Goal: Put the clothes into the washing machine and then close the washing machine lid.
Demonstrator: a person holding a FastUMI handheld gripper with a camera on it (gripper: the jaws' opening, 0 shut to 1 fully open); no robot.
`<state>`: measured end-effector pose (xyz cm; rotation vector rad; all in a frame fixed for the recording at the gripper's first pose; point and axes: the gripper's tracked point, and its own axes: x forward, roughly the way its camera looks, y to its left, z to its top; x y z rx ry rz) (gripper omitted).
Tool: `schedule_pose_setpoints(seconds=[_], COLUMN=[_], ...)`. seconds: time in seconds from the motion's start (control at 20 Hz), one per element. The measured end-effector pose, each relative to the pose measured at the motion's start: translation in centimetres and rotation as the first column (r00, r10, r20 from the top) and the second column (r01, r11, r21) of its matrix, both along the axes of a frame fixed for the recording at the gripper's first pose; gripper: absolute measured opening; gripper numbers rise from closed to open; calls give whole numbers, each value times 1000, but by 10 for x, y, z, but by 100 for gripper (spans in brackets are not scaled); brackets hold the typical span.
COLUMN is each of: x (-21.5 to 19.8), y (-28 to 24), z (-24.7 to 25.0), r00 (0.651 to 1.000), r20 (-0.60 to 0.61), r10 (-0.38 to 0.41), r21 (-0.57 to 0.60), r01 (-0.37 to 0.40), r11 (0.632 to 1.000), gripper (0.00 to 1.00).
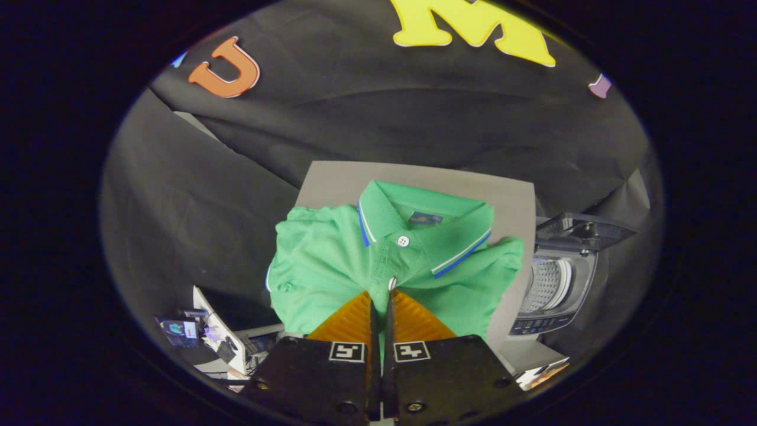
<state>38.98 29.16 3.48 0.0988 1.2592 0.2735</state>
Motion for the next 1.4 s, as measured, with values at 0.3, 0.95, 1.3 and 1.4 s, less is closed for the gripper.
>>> schedule_pose_setpoints(seconds=[0.3,0.95,1.3,1.4], x=[-4,-31,-42,-46], y=[-23,-122,-189,-213], z=[68,118,157,167], r00=[993,953,908,889], r20=[103,242,303,329], r10=[-53,-180,-290,-319], r21=[76,90,142,161], r01=[45,163,258,280], r11=[996,983,956,946], gripper=[5,5,5,5])
